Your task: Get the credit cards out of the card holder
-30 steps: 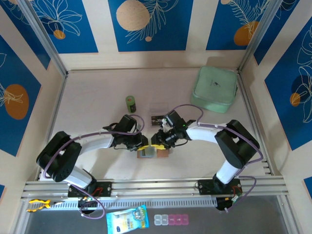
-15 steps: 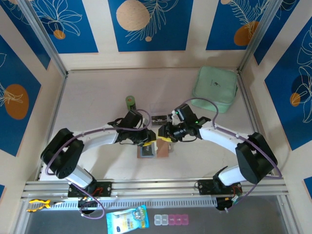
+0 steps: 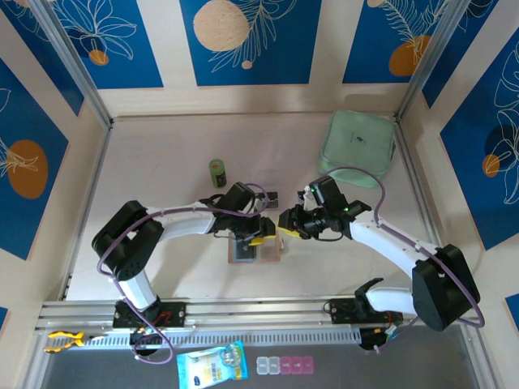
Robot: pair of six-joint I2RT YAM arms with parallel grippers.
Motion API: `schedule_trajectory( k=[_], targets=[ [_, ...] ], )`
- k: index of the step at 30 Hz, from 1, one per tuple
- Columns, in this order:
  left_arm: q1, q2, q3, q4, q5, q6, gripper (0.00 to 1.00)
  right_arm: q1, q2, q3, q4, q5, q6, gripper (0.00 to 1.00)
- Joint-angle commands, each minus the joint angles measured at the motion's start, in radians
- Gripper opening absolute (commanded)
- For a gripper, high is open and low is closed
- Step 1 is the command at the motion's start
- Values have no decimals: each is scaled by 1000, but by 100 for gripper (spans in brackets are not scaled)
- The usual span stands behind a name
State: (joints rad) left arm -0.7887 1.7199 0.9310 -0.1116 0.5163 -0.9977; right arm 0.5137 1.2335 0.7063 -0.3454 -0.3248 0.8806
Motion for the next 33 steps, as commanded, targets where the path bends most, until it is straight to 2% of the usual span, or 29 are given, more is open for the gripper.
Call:
schedule_trajectory(
  k=[1,9,19,25,33],
  targets=[
    [-2,-9,28,-16,8,12,51,-2,-22,-11,-29,-2,6,41],
    [53,-121,-43,-72,-31,59,47,58,30,28,-7,13,31,40],
    [146,-279,-195,-133,-73,108,33,178,195,147,0,44,36,40],
    [182,-275,-263,-106,-41,118,24,212,280,191,11,42,36,40],
    [185,-245,-298,-98,-55,118,19,230,366,200,39,19,29,39]
  ],
)
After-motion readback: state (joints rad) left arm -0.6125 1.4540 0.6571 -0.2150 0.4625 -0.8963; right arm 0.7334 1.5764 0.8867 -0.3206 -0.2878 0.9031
